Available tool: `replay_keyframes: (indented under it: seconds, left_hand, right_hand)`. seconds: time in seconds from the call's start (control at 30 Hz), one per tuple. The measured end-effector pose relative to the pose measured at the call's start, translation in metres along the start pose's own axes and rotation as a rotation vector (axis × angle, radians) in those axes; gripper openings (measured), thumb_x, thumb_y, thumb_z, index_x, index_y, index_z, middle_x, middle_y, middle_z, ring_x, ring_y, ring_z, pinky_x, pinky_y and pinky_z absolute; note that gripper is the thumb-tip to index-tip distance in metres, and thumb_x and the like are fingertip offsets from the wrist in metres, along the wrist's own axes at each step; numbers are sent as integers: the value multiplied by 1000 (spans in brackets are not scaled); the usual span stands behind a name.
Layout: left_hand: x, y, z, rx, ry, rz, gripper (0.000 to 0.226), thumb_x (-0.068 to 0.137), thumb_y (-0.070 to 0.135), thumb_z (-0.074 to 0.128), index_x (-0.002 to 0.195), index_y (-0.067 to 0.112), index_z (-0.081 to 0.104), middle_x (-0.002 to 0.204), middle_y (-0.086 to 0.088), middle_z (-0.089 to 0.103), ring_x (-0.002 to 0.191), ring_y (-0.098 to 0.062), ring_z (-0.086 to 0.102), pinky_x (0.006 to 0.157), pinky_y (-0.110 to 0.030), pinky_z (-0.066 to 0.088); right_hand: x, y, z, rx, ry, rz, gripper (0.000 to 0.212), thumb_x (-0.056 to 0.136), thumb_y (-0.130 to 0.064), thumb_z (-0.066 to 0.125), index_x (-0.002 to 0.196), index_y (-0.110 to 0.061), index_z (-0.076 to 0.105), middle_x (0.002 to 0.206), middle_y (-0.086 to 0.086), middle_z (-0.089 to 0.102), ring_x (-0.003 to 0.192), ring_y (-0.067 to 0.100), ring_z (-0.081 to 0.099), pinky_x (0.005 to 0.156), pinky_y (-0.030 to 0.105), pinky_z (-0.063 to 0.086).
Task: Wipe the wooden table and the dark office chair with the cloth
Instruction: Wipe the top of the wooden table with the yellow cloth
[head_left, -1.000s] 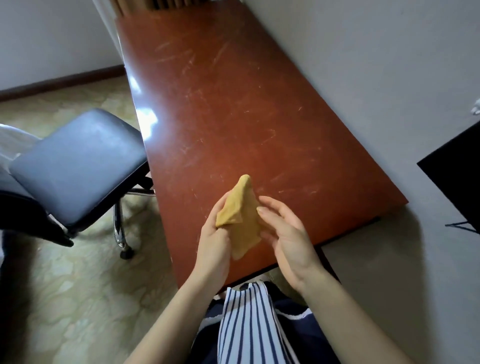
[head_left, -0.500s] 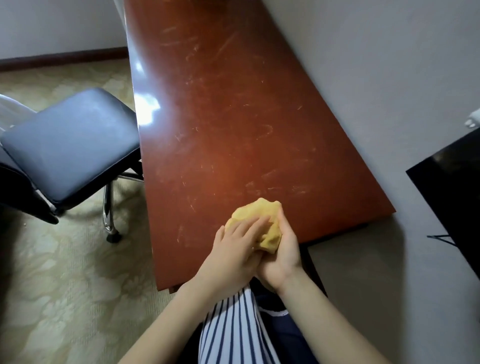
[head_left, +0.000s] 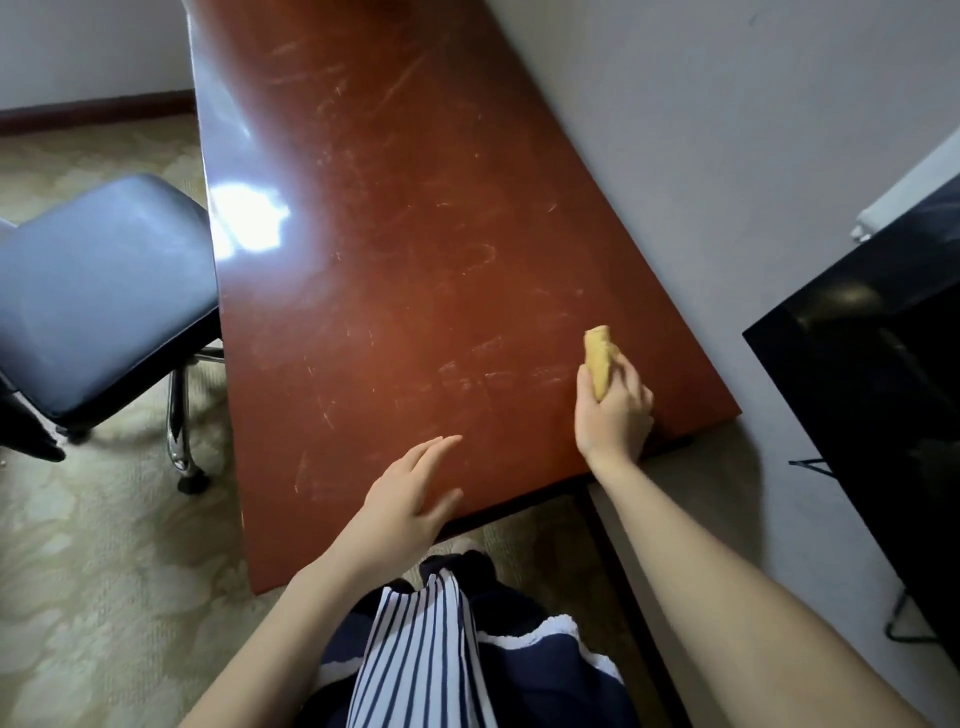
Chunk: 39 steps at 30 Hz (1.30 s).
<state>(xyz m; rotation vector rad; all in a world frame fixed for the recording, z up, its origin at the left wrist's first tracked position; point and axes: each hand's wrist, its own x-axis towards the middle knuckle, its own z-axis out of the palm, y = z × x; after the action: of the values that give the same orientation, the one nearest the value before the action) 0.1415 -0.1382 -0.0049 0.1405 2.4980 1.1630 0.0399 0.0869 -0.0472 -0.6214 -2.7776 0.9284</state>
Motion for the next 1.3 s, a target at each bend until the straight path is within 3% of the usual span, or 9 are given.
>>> replay_keyframes:
  seconds: [0.17,0.27,0.43,0.53,0.63,0.8,0.97,1.03,1.3]
  left_hand:
    - [8,-12,13,193,33,-63,59,95,31,52,147,30,25,156,4,20,144,-18,15,117,-41,15]
    - [13,-19,20,342,18,-132,72,93,39,52,150,33,8,159,7,-2,146,-19,-6,116,-48,1]
    - [25,-31,25,615,-16,-138,102,81,65,54,149,29,-14,155,4,-27,143,-27,-21,111,-59,-4]
    - [30,-36,28,688,-44,-95,115,73,74,53,144,30,-25,148,6,-38,142,-30,-23,109,-63,-4]
    - [33,-41,33,687,-85,-72,117,68,79,51,133,37,-37,142,10,-43,142,-28,-25,108,-65,-3]
    - [39,-42,35,694,-123,-86,119,68,77,55,132,39,-37,150,8,-35,142,-30,-24,107,-67,4]
    - [43,-38,37,730,-168,-123,115,74,72,55,132,36,-38,153,7,-32,141,-29,-26,108,-65,7]
    - [41,-38,37,750,-162,-120,112,76,72,52,132,36,-38,153,7,-32,142,-29,-25,109,-64,7]
    - [39,-40,36,795,-168,-105,107,77,76,44,129,38,-41,143,7,-43,142,-31,-24,109,-64,9]
  right_hand:
    - [-34,-6,38,-326,-212,-330,43,96,-46,42,139,-42,44,149,-4,40,137,28,28,107,50,22]
    - [-64,1,44,-372,-326,-590,46,92,-44,51,137,-41,47,149,1,41,140,32,28,112,56,17]
    - [-67,42,21,-431,-354,-904,57,78,-41,68,133,-34,55,143,1,49,133,32,43,108,56,29]
    - [-47,71,-5,-407,-323,-841,51,80,-40,60,130,-30,59,139,1,53,129,30,46,105,53,32]
    - [-20,99,-28,-346,-259,-594,46,87,-36,53,132,-27,56,142,4,50,134,31,40,107,53,30]
    - [33,102,-33,-427,-136,-201,46,97,-38,47,143,-33,41,154,0,33,145,25,19,117,44,11]
    - [52,67,-6,-475,-186,30,51,99,-51,29,148,-41,22,160,-3,11,147,27,-3,118,47,-3]
    - [45,53,3,-479,-221,-15,51,99,-53,29,148,-42,21,161,-4,10,147,27,-4,118,48,-2]
    - [-31,48,7,-453,-364,-516,53,95,-45,48,146,-39,31,156,-2,27,146,27,14,118,48,8]
